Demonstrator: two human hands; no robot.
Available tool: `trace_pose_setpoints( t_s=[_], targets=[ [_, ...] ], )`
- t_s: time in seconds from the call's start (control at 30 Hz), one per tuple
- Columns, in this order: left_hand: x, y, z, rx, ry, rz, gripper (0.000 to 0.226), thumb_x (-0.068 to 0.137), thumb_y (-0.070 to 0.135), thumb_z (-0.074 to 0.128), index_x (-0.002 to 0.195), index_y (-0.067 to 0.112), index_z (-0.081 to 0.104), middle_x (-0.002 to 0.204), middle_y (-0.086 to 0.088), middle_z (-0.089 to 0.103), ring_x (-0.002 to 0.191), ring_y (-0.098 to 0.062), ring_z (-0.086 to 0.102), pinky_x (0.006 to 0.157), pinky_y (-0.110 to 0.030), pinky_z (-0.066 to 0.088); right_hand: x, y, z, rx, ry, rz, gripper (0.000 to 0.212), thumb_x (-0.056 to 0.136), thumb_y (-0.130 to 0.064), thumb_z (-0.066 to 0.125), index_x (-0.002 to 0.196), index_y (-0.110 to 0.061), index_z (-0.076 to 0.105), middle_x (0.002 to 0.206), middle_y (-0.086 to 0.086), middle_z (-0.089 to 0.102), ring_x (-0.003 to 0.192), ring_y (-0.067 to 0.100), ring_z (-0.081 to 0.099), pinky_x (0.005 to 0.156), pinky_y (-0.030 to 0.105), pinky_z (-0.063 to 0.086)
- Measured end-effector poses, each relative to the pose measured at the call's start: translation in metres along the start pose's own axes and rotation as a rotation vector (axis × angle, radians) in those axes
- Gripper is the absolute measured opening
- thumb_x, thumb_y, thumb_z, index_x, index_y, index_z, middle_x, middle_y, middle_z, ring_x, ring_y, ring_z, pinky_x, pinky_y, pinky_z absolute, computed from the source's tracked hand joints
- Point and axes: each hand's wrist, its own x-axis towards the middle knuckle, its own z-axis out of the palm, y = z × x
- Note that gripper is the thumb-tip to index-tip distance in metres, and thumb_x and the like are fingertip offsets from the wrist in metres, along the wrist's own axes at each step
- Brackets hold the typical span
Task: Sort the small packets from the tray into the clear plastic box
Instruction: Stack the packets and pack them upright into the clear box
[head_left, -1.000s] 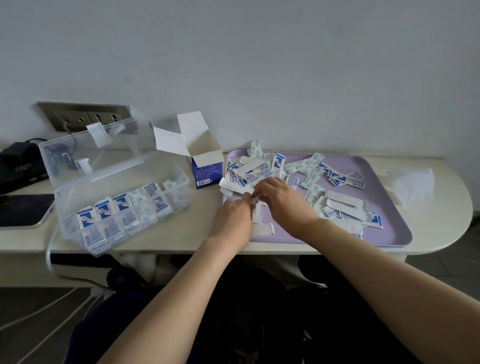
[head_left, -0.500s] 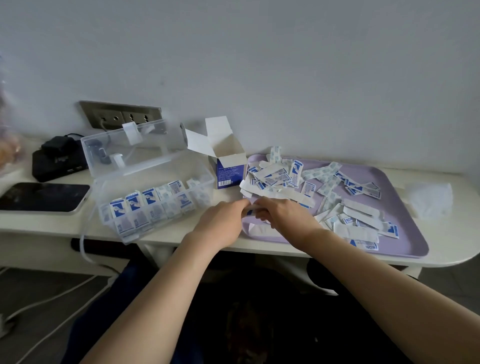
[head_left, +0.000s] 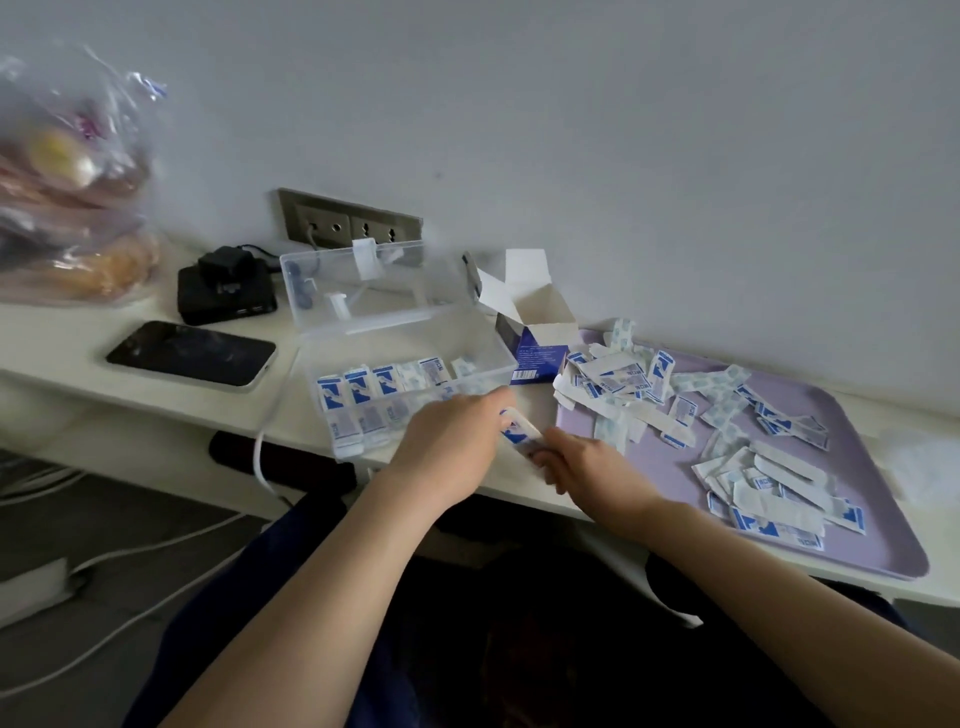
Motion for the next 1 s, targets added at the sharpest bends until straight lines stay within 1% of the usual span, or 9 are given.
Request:
trace_pose_setpoints(
  t_s=[0.17, 0.3, 0.37, 0.47, 0.57, 0.63, 0.7, 0.87, 1.0],
  targets=[
    [-0.013, -0.023, -0.016, -0.105, 0.148, 0.033, 0.01, 0.101, 0.025, 0.036, 0.094, 0.021, 0.042, 0.085, -0.005, 0.06, 0.08, -0.03, 0.057, 0.065, -0.038, 0.042, 0.01, -0.026, 0.002, -0.036, 0.144, -0.188, 0.023, 0.098, -0.025, 0.041, 0.094, -0.011, 0.058, 0.092, -0.003, 0.056, 0.085, 0.019, 0.056, 0.074, 0.035, 0.044],
    [-0.022, -0.041, -0.023, -0.229, 0.228, 0.039, 0.012, 0.101, 0.025, 0.036, 0.093, 0.02, 0.044, 0.072, 0.001, 0.049, 0.075, -0.028, 0.053, 0.063, -0.038, 0.039, 0.026, -0.06, -0.007, 0.03, 0.284, -0.245, 0.019, 0.095, -0.018, 0.05, 0.105, -0.012, 0.064, 0.093, 0.003, 0.065, 0.085, 0.02, 0.058, 0.076, 0.031, 0.044],
    [-0.025, -0.051, -0.027, -0.258, 0.304, 0.004, 0.013, 0.1, 0.026, 0.038, 0.092, 0.018, 0.045, 0.075, -0.001, 0.053, 0.075, -0.026, 0.052, 0.063, -0.039, 0.039, 0.034, -0.078, -0.011, 0.08, 0.278, -0.249, 0.018, 0.093, -0.02, 0.054, 0.106, -0.016, 0.066, 0.09, 0.002, 0.07, 0.079, 0.019, 0.063, 0.075, 0.033, 0.05],
    [-0.028, -0.064, -0.035, -0.278, 0.437, -0.056, 0.012, 0.099, 0.027, 0.042, 0.091, 0.018, 0.042, 0.081, -0.006, 0.056, 0.075, -0.026, 0.053, 0.062, -0.039, 0.04, 0.047, -0.102, -0.015, 0.154, 0.245, -0.248, 0.014, 0.089, -0.018, 0.06, 0.099, -0.016, 0.069, 0.08, -0.006, 0.069, 0.068, 0.008, 0.061, 0.073, 0.024, 0.052],
    [-0.03, -0.079, -0.042, -0.278, 0.503, -0.116, 0.014, 0.097, 0.022, 0.047, 0.104, 0.011, 0.05, 0.09, -0.008, 0.056, 0.083, -0.028, 0.053, 0.073, -0.041, 0.042, 0.064, -0.122, -0.019, 0.201, 0.25, -0.244, 0.014, 0.088, -0.019, 0.062, 0.089, -0.008, 0.07, 0.08, 0.002, 0.072, 0.071, 0.011, 0.062, 0.07, 0.021, 0.05],
    [-0.033, -0.094, -0.042, -0.19, 0.489, -0.19, 0.019, 0.095, 0.022, 0.05, 0.112, 0.012, 0.05, 0.103, -0.006, 0.055, 0.096, -0.025, 0.05, 0.082, -0.035, 0.037, 0.079, -0.13, -0.021, 0.255, 0.269, -0.174, 0.019, 0.088, -0.019, 0.061, 0.086, -0.003, 0.07, 0.081, 0.009, 0.073, 0.069, 0.018, 0.062, 0.07, 0.026, 0.051],
    [-0.036, -0.108, -0.04, -0.062, 0.403, -0.292, 0.026, 0.095, 0.027, 0.05, 0.118, 0.015, 0.048, 0.116, -0.002, 0.051, 0.107, -0.023, 0.047, 0.086, -0.033, 0.033, 0.096, -0.132, -0.022, 0.292, 0.251, -0.064, 0.017, 0.088, -0.018, 0.061, 0.084, -0.005, 0.071, 0.08, 0.008, 0.072, 0.063, 0.014, 0.061, 0.069, 0.026, 0.052],
    [-0.041, -0.121, -0.038, 0.028, 0.258, -0.404, 0.035, 0.097, 0.034, 0.041, 0.128, 0.017, 0.044, 0.129, 0.0, 0.049, 0.117, -0.021, 0.044, 0.095, -0.035, 0.033, 0.133, -0.131, -0.011, 0.383, 0.028, 0.174, 0.01, 0.087, -0.017, 0.063, 0.084, -0.013, 0.071, 0.087, 0.009, 0.071, 0.078, 0.022, 0.067, 0.083, 0.042, 0.056],
    [-0.042, -0.124, -0.037, 0.011, 0.211, -0.415, 0.039, 0.099, 0.038, 0.038, 0.133, 0.019, 0.041, 0.133, 0.0, 0.047, 0.121, -0.021, 0.042, 0.097, -0.037, 0.032, 0.148, -0.133, 0.002, 0.244, -0.131, 0.272, 0.02, 0.087, -0.017, 0.064, 0.1, -0.003, 0.068, 0.094, 0.012, 0.07, 0.067, 0.012, 0.061, 0.072, 0.025, 0.056]
  ],
)
